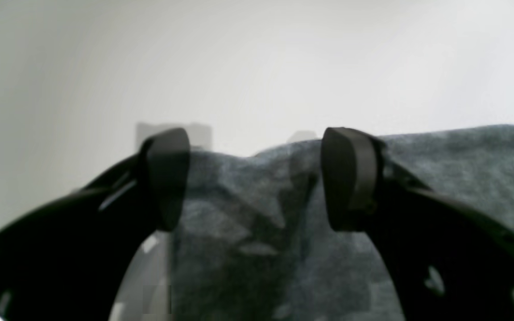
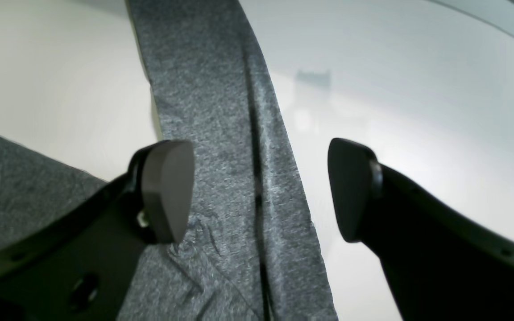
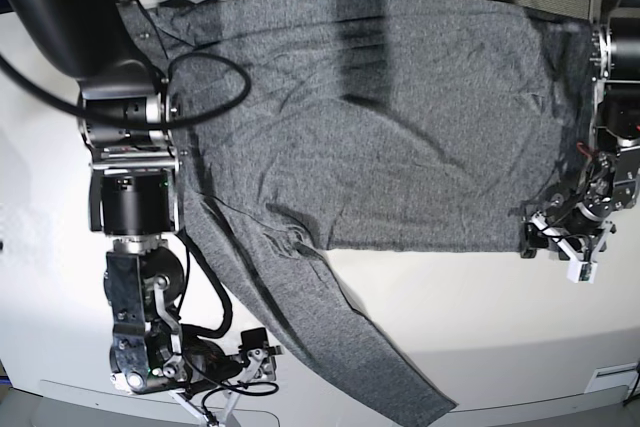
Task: Fold the T-shirt properly
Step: 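Move the right gripper to the shirt's opposite side edge near the sleeve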
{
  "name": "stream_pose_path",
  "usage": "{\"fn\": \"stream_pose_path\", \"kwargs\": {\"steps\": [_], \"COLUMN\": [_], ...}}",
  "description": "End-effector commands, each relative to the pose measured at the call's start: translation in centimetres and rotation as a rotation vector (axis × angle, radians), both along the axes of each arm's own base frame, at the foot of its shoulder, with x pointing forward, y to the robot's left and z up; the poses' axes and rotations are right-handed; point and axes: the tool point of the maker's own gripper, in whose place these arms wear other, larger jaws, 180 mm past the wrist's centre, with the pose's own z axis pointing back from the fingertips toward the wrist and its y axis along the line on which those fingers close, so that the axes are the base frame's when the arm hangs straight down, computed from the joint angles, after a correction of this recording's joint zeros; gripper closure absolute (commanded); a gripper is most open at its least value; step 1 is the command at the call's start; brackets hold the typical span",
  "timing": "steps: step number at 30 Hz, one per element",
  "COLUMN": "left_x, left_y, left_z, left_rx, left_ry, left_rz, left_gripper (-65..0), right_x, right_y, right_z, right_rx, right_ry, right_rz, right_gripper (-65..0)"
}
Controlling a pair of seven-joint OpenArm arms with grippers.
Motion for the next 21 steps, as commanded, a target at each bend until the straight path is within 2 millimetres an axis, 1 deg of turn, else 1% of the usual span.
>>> {"fn": "stream_pose_path", "kwargs": {"steps": [1,3,5,7,9,12,15,18,21], "left_x": [1.5,1.3,1.1,0.9,0.5,0.3,0.3,0.5,0.6], "left_y": [1.6,2.8,4.4,5.4,5.8,4.9,3.3,2.7,2.5], "left_z": [2.5,2.4,2.7,2.8,2.4,1.6,1.3,1.4,1.4], "left_rx": [0.034,0.105,0.144,0.131,0.077,0.01,-0.023,-0.035,-0.038], "left_ry": [-0.069,-0.056,-0.054,-0.046,-0.007,0.033,0.045,0.041,0.041], "left_rz": [0.015,0.025,0.052,0.081,0.124,0.145,0.101,0.083,0.082], "left_gripper": [-44.6,-44.6,-44.6,-44.6,-44.6,-44.6,-44.6,-44.6,-44.6], "right_x": [1.3,1.2,1.1,0.9,0.9,0.8,0.5,0.3,0.2], "right_y": [0.1,0.1,0.2,0.1,0.1,0.2,0.7,0.8,0.8], "right_z": [3.0,2.8,2.5,2.3,2.1,1.8,1.5,1.1,0.9], "right_rx": [0.015,0.015,0.016,0.015,0.015,0.02,0.053,0.061,0.06], "right_ry": [-0.075,-0.07,-0.065,-0.06,-0.058,-0.057,-0.048,-0.038,-0.033], "right_rz": [0.001,0.002,0.002,0.001,0.001,0.003,0.012,0.015,0.014], "right_gripper": [-46.2,-46.2,-46.2,-46.2,-46.2,-46.2,-46.2,-46.2,-46.2]}}
